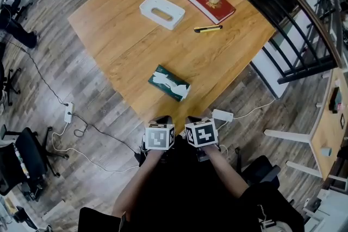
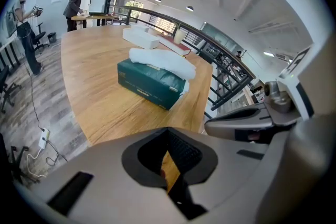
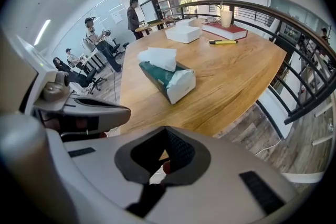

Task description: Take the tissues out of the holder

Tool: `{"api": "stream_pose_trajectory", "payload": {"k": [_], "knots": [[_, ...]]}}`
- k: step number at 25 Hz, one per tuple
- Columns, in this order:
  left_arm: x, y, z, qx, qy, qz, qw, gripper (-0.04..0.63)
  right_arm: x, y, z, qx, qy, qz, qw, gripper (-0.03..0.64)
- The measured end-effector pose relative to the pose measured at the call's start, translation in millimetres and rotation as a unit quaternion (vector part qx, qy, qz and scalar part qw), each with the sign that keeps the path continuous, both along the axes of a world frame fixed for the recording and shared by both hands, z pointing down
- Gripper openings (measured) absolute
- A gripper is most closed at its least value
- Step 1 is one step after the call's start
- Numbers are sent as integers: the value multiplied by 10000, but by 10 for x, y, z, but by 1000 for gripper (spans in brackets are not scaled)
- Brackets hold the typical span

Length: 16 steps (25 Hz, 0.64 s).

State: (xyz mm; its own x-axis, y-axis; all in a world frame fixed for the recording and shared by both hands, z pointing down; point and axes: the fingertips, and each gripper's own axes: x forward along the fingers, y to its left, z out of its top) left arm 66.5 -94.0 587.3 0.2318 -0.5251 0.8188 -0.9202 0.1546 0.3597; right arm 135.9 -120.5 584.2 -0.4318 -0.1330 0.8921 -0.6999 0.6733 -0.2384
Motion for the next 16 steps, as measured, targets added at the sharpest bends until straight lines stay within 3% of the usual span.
{"api": "stream_pose_trajectory", "payload": {"k": [16], "knots": [[117,-95,-31,72,18,-41,10000,-2,34,-21,-6,12,-36,-211,9998,9]]}}
